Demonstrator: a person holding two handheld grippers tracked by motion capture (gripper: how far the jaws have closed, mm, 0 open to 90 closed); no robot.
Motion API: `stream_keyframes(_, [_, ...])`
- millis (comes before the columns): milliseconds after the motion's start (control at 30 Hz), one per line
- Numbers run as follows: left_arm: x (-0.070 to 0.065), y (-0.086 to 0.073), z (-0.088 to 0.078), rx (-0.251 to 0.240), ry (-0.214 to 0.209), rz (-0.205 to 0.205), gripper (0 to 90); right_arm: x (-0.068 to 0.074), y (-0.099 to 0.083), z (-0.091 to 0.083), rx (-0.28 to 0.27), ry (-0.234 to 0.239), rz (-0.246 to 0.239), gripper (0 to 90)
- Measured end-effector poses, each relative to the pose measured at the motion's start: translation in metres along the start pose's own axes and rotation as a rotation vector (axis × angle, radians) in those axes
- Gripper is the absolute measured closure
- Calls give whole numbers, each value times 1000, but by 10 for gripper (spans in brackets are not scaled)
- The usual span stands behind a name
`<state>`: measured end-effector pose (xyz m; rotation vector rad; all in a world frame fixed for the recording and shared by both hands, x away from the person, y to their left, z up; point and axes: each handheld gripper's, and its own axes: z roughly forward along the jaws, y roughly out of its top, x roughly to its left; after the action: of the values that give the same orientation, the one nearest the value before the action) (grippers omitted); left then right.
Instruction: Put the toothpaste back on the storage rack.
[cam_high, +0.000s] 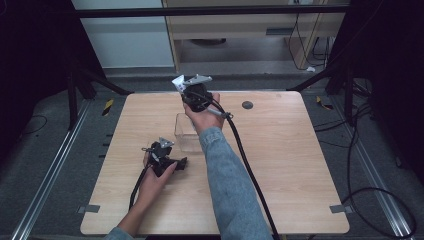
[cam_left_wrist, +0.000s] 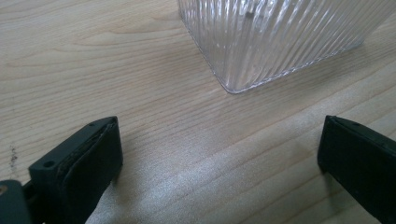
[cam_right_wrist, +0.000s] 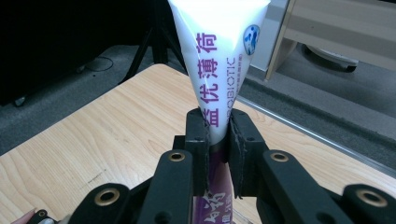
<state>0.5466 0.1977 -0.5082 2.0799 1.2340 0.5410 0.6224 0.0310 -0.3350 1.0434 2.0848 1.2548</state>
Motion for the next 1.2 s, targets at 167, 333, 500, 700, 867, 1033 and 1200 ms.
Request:
stream_keyframes(167, [0, 0, 0, -1, 0, 1, 0, 5, -4, 6, 10, 6, -13, 793])
stream_keyframes(333, [0, 0, 0, 0, 1, 1, 0, 8, -9, 13, 15, 11, -9, 792])
stream_keyframes(500, [0, 0, 0, 0, 0, 1, 0, 9, -13, 16, 24, 11, -9, 793])
stream_keyframes(700, [0, 0, 0, -1, 1, -1, 0, 9, -18, 19, 37, 12, -1, 793])
stream_keyframes(867, [0, 0, 0, 0, 0, -1, 0, 9, -20, 20, 41, 12, -4, 793])
stream_keyframes(1033, [0, 0, 0, 1, 0, -1, 0, 9, -24, 23, 49, 12, -4, 794])
stream_keyframes(1200, [0, 0, 0, 0, 0, -1, 0, 10, -26, 25, 61, 16, -4, 795])
